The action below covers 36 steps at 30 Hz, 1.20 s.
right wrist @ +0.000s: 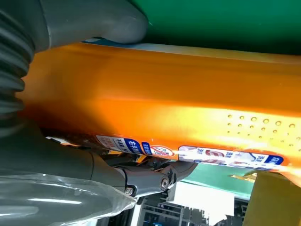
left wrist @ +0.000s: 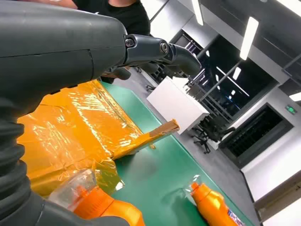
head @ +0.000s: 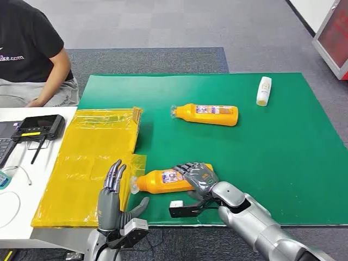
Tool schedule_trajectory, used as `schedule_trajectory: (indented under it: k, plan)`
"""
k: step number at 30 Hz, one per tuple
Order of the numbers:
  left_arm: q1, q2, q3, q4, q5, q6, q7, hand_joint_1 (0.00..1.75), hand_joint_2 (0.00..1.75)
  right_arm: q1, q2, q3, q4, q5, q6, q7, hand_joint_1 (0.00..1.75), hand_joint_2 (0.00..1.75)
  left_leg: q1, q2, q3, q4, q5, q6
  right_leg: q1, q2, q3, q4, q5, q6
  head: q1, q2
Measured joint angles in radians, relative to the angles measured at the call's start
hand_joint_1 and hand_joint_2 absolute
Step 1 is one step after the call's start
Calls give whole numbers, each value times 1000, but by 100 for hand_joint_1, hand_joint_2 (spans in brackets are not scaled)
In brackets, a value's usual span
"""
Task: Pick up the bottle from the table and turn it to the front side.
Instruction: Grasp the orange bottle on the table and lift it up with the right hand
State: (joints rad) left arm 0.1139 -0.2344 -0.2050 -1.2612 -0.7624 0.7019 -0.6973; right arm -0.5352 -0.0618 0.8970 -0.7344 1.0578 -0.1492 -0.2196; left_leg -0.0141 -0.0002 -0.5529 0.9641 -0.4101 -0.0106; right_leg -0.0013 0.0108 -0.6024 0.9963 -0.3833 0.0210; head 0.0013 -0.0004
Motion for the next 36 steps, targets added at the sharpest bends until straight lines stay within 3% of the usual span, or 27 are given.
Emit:
schedule_trajectory:
  k: [8,14,21,31,36]
  plan:
    - [0,-3,12,0,1,0,0,0,175,-9,9,16,27,-6,-42,1,175,175,0,0,0,0,-3,3,0,0,0,0,0,0,0,0]
    - [2,-6,16,-8,-2,0,0,0,175,81,29,-21,27,-136,-339,-83,175,175,1,-1,-5,0,2,0,1,-2,-4,0,1,1,0,0]
    - [12,-7,11,-94,64,2,0,0,175,207,76,-133,-70,-268,-498,-188,175,175,1,-1,-14,0,2,0,1,-1,-13,0,1,0,0,0]
    - [26,0,-35,-199,270,1,0,0,175,319,108,-255,-178,-301,-533,-243,175,175,1,-1,-25,0,2,0,1,-2,-23,1,1,0,0,0]
    - [24,26,-116,-241,432,0,0,0,175,345,118,-287,-189,-321,-532,-258,175,175,1,-1,-27,0,2,0,1,-2,-25,1,1,0,0,0]
